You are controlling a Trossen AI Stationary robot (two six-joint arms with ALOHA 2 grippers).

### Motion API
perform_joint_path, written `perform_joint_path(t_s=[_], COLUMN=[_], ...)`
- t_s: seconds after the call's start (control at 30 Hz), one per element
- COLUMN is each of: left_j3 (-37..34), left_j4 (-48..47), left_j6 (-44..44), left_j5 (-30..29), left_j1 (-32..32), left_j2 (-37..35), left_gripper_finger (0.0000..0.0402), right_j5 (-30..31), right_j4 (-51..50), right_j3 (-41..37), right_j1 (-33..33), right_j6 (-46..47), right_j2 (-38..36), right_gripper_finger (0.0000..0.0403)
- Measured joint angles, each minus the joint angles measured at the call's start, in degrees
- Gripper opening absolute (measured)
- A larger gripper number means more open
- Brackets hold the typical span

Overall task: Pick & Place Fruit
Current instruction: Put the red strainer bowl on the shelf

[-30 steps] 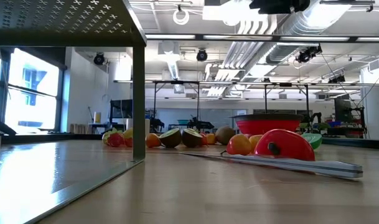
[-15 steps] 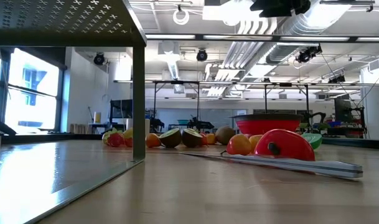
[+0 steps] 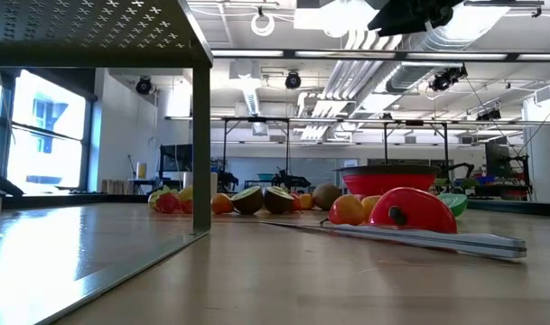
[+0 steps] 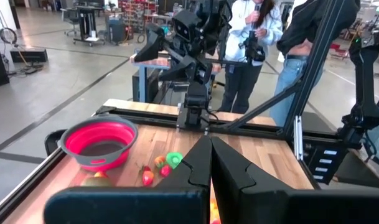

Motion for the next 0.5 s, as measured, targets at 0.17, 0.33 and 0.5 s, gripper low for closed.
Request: perform_joint_path(t_s=[0.17, 0.33, 0.5], left_j3=[0.00, 0.00, 0.00], left_j4=[-0.02, -0.02, -0.02], left_j6=[0.02, 0.04, 0.06], left_j5=[0.02, 0.13, 0.13], left_j1=[0.00, 0.00, -0.02], left_j2=[0.00, 0.00, 0.00], left_gripper_finger=[0.0000, 0.0000, 0.0000], right_j5=[0.00, -0.02, -0.02], right_j4=[-0.91, -0.99, -0.98], right_j3=[0.00, 0.00, 0.00], right_j1=[-0.04, -0.04, -0.04], right_j6=[-0.06, -0.04, -0.04], right_j2=[0.00, 0.00, 0.00], right_gripper_finger=[0.0337, 0.0337, 0.0335])
